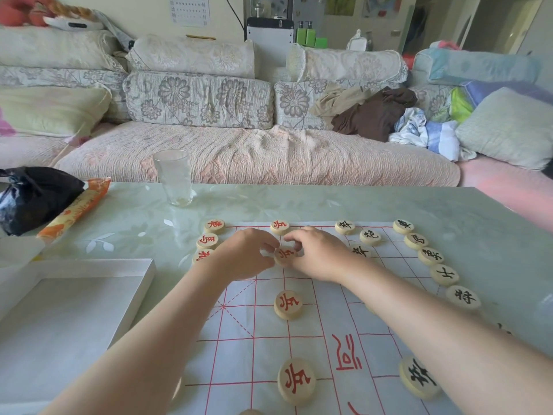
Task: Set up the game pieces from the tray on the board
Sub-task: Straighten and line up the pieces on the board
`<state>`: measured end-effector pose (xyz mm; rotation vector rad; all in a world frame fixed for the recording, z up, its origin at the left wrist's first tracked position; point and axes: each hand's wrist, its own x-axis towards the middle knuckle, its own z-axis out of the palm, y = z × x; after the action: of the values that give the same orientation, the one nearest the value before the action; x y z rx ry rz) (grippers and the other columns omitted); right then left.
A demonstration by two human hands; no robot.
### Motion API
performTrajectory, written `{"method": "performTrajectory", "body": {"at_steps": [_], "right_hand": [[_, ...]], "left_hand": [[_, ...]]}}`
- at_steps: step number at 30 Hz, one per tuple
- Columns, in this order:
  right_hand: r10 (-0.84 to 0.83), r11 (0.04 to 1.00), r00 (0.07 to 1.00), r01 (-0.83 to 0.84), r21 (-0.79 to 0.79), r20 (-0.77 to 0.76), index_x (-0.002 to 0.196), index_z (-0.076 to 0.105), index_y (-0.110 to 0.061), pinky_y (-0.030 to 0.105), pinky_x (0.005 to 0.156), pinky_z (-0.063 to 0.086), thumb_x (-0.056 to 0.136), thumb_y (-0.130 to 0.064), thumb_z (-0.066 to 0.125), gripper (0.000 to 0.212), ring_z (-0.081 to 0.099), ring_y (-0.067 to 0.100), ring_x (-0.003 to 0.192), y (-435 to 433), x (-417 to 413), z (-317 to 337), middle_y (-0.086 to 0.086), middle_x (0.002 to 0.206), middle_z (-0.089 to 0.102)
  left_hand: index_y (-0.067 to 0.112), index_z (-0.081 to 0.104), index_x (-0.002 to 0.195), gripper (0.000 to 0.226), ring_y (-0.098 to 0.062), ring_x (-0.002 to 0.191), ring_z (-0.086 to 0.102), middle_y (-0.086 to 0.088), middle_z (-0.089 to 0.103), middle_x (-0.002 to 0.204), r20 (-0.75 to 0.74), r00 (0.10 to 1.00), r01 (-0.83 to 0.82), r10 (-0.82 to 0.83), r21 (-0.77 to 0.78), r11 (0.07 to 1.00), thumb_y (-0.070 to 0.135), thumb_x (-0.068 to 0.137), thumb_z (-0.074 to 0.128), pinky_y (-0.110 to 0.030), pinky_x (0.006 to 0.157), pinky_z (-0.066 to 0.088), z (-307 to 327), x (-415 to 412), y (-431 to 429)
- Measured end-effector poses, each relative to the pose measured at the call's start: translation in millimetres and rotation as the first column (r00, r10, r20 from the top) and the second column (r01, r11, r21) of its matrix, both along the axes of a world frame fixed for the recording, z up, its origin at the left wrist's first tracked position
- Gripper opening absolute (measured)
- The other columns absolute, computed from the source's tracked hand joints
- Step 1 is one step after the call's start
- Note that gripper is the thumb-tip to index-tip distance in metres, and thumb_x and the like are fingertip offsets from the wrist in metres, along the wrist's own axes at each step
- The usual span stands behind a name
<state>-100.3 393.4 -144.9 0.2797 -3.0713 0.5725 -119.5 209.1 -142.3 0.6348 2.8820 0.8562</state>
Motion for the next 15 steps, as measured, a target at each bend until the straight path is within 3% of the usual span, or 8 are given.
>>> {"method": "performTrajectory", "body": {"at_steps": [3,8,15], "right_hand": [[-0.007,1.0,1.0,0.007,0.007,0.018,0.14,0.049,-0.034,0.034,0.101,0.043,0.08,-0.066,0.063,0.069,0.05,0.016,0.123,1.7,-0.1,-2.7,-0.008,0.133,0.05],[0.047,0.998,0.999,-0.047,-0.03,0.012,0.125,0.061,-0.035,0.03,0.094,0.044,0.086,-0.05,0.063,0.042,0.054,0.014,0.113,3.0,0.2,-2.3,-0.007,0.118,0.053],[-0.001,0.999,1.0,0.001,-0.046,0.008,0.114,0.066,-0.033,0.035,0.092,0.049,0.076,-0.057,0.071,0.045,0.056,0.015,0.103,-3.0,3.4,0.0,-0.01,0.103,0.054]], "left_hand": [[0.029,0.066,0.115,0.035,-0.003,0.08,0.054,0.013,0.066,0.108,0.01,1.0,-0.005,0.005,-0.021,1.0,0.022,0.08,0.071,-0.016,0.079,0.043,-0.5,-1.4,-0.3],[0.027,0.067,0.113,0.036,-0.006,0.079,0.055,0.01,0.068,0.106,-0.014,1.0,0.005,-0.006,-0.032,0.999,0.025,0.078,0.075,-0.018,0.074,0.044,-2.1,-1.6,0.2],[0.025,0.065,0.117,0.039,-0.01,0.08,0.057,0.012,0.067,0.108,-0.02,1.0,-0.01,0.009,-0.03,0.999,0.029,0.079,0.076,-0.021,0.073,0.047,-0.7,1.5,1.8]]}}
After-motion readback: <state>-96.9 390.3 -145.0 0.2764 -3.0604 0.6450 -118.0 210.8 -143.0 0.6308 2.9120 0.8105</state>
